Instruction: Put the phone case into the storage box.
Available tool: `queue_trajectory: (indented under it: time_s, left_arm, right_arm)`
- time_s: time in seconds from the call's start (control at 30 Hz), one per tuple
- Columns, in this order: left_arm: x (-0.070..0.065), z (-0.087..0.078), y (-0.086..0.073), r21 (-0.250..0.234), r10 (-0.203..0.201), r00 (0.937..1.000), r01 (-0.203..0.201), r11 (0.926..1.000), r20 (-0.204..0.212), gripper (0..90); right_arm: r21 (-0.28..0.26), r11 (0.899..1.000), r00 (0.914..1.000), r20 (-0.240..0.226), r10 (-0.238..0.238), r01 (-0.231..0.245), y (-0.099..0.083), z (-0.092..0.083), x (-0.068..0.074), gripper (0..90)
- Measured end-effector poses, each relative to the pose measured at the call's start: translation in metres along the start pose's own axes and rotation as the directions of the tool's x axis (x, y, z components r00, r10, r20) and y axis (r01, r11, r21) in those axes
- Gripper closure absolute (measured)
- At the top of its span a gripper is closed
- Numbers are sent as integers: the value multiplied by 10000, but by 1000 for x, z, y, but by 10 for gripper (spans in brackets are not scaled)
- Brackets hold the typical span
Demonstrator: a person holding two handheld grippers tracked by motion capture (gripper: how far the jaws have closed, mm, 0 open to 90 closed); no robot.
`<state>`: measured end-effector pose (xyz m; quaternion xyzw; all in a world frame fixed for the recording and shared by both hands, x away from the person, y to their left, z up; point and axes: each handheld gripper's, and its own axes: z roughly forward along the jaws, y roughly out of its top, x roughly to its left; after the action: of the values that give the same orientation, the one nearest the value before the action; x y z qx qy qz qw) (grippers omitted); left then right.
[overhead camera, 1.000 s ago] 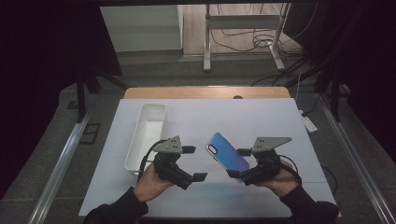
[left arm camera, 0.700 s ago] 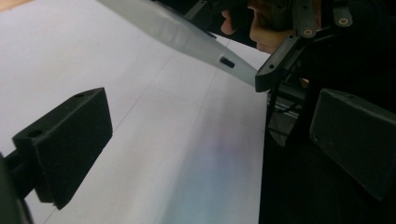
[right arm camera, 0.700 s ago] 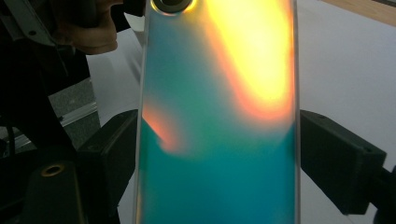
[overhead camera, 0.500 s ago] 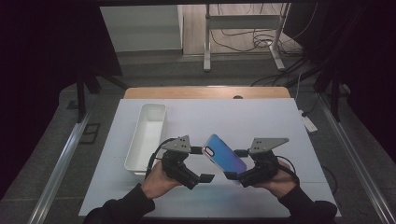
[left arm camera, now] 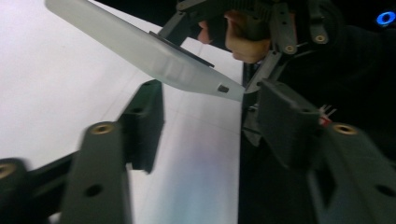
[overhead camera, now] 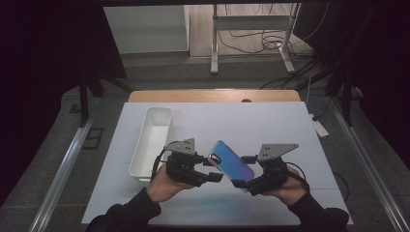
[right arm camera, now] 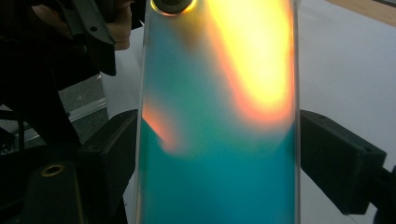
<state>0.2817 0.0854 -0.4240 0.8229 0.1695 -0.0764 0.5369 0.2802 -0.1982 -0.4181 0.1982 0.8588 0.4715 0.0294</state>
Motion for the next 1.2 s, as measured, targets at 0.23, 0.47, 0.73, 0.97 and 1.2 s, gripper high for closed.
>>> queue_trajectory:
  time_s: [0.23, 0.47, 0.73, 0.97, 1.2]
  left_arm:
    - [1, -1, 0, 15, -90, 9982, 89, 10000, 591, 646]
    - [3, -1, -1, 38, -121, 9961, 118, 9999, 878, 727]
    - [5, -1, -3, 48, -125, 9901, 119, 9999, 1398, 779]
    - [4, -1, -3, 129, 86, 9834, -111, 9999, 1810, 824]
    - [2, 1, -3, 293, 463, 9754, -539, 9981, 2155, 859]
  right_arm:
    - [-14, 10000, 9999, -80, -75, 75, 0, 1, 1, 165]
    - [19, 10000, 9996, -273, -86, 87, 0, 2, 2, 165]
    - [126, 9999, 9980, -627, -105, 113, -1, 4, 2, 166]
    - [252, 9995, 9959, -885, -182, 205, -1, 5, 3, 166]
    - [476, 9981, 9917, -1244, -317, 379, -3, 9, 4, 162]
